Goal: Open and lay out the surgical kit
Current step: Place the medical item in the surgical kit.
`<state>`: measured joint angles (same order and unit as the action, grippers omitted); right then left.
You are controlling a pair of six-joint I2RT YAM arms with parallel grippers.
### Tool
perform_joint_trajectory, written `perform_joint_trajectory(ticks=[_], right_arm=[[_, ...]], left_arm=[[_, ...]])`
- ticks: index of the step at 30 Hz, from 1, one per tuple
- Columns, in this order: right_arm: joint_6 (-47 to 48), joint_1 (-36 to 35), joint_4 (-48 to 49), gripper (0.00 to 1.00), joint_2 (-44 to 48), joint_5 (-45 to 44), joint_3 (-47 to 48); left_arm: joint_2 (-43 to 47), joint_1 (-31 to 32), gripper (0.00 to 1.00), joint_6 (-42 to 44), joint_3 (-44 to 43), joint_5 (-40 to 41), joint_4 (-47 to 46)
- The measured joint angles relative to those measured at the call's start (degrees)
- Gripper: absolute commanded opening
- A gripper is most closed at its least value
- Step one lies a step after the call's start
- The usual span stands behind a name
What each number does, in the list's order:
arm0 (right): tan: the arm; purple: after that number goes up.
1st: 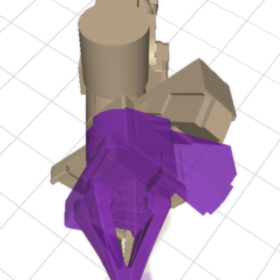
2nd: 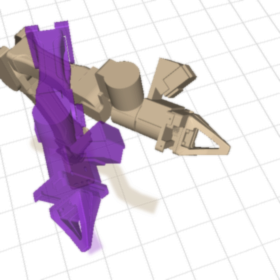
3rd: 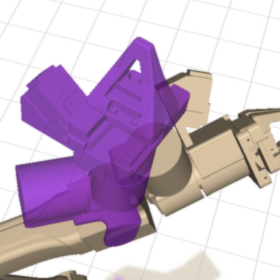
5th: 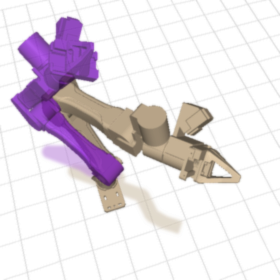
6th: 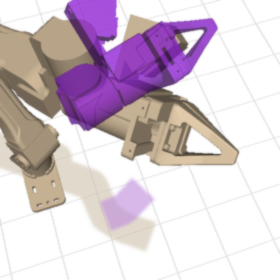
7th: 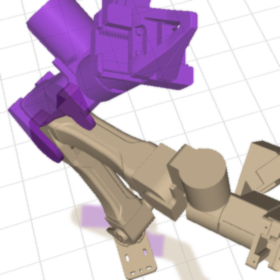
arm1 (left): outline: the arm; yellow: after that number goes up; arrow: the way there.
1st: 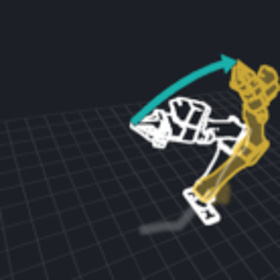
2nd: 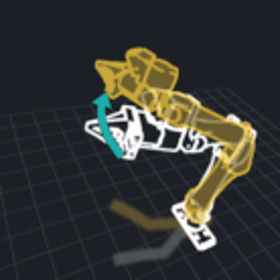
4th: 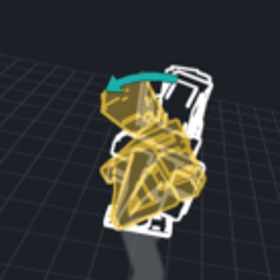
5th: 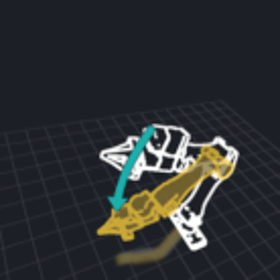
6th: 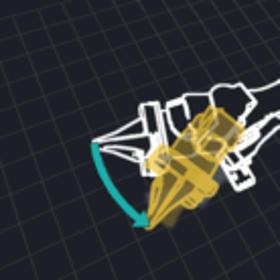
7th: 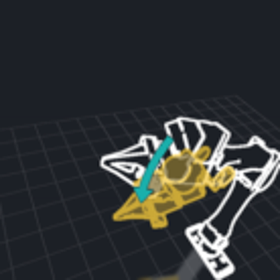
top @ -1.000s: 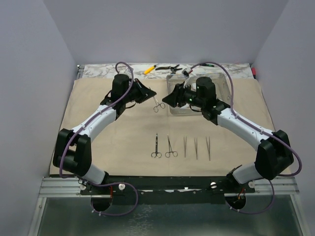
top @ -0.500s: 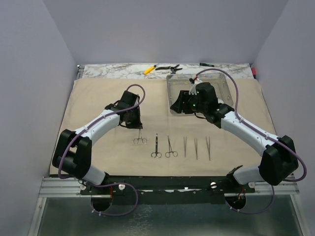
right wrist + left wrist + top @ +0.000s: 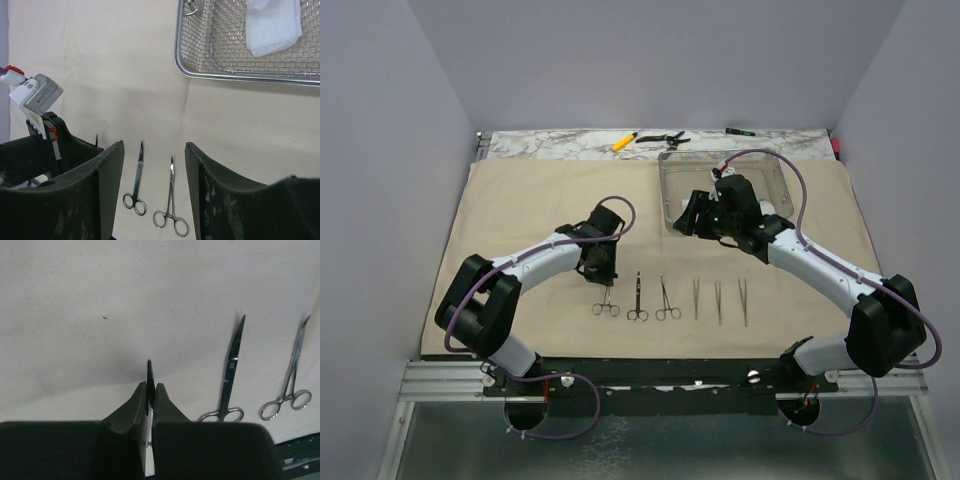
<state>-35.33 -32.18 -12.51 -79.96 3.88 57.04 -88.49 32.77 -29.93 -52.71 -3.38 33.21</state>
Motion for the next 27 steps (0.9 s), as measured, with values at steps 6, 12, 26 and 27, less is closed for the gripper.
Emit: perform_joint_trajectory(ticks=[6,12,26,27], right_arm=[[-1.14,0.00,-0.87,0.55,-0.46,-0.87,0.00],[-1.97,0.02,-0.87,0.55,-0.74,-0.87,0.00],[-1.99,0.83,-3.15,0.55,-0.72,-0.87,1.20],[-1.68,0.96,-3.91,0.55,-0.72,-1.03,1.84]], left_arm=[[0.02,0.28,0.00,-1.86,4.04,2.75,-2.95],[1.44,0.37,0.14,-3.32,5.62,4.44,-5.07],[2.62,0.70,0.43,-4.46,5.97,7.54,-5.90],[2.91,0.70,0.43,-4.52,5.88,7.96,-5.57]])
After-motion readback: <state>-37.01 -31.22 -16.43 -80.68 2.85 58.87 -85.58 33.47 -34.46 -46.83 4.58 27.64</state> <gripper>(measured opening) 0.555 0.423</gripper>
